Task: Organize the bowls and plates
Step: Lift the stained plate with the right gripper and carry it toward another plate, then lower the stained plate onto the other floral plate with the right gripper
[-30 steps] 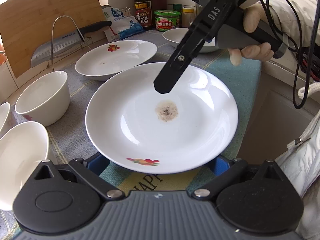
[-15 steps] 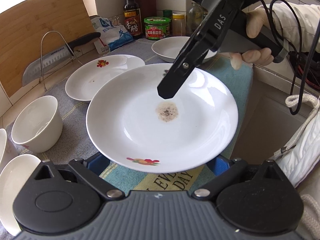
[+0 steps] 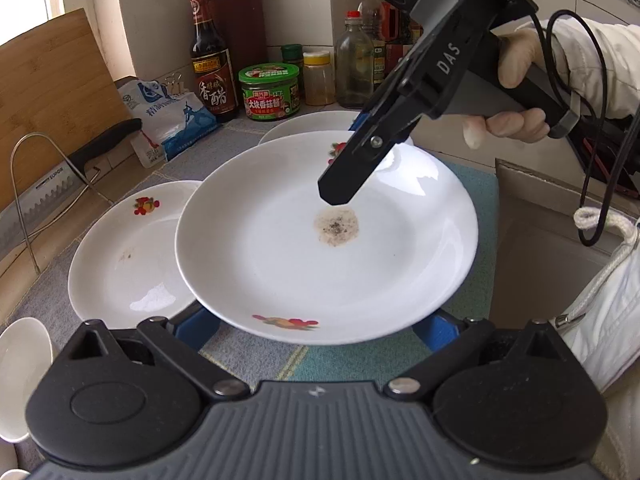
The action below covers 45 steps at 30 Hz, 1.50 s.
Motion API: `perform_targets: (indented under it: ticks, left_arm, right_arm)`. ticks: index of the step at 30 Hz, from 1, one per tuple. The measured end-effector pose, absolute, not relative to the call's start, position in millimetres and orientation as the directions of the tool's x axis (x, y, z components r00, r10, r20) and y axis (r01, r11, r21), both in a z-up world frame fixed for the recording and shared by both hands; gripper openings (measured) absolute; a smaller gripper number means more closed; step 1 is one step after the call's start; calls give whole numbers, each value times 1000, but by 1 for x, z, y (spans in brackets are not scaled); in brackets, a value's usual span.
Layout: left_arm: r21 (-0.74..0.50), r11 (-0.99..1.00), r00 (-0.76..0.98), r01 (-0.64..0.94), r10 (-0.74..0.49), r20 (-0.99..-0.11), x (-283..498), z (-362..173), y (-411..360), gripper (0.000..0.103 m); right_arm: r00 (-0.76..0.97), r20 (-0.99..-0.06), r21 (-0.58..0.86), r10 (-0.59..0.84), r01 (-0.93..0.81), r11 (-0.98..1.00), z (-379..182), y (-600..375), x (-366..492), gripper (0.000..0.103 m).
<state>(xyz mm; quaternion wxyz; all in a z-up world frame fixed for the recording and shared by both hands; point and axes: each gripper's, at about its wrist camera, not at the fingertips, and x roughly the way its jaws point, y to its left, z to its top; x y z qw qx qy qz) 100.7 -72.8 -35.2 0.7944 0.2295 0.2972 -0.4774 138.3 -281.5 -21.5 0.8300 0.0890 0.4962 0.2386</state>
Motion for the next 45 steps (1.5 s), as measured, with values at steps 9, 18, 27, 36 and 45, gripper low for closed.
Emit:
perform_targets:
  ticks: [9,18,27,36,45]
  left_arm:
    - [70,396,332,916,-647,-686,123,-40,-129,101]
    - [64,372,308,926,-647,-698,138,-44,-172,101]
    - [59,368,295,928,-627,-721,152,-49,-189,101]
    - [60,376,297,925,-614,-731,161,-52,-197,101]
    - [60,374,295,926,-613,-733,168,-57,-199,101]
  right_arm:
    - [447,-780,354,439,-262,898,-19,-339,145,103]
    - [468,-781,352,414,-218,910,-30,-381,156,103]
    - [467,-780,368,416,-195,909,-44,-399,163,103]
    - [461,-789,368,406,-174,913,-52,-407,165,103]
    - [453,-798,365,397,-161,917,-55,-412,161,103]
